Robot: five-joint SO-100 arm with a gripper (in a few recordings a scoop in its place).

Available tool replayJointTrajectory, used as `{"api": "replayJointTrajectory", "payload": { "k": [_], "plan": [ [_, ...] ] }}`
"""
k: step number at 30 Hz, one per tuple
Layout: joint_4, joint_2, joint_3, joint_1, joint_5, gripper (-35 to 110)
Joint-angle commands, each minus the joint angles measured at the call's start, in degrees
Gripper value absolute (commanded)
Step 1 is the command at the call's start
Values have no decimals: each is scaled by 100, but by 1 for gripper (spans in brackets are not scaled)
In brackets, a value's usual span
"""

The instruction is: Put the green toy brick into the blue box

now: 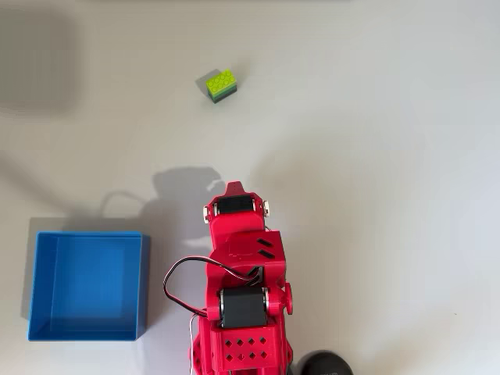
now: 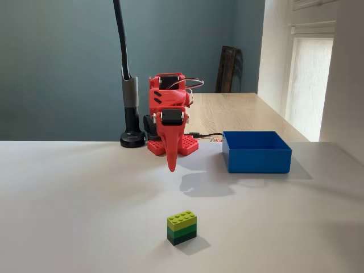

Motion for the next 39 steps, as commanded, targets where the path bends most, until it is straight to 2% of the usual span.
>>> {"api": "replayJointTrajectory", "payload": {
  "k": [1,19,25,28,39],
  "plan": [
    [9,62,53,-53,-88,0],
    [0,53,44,-62,-149,0],
    [-721,26,-79,-132,-598,0],
    [-993,-35,-422,-141,-510,0],
    [-984,-2522,-2602,-132,-404,0]
  ]
}}
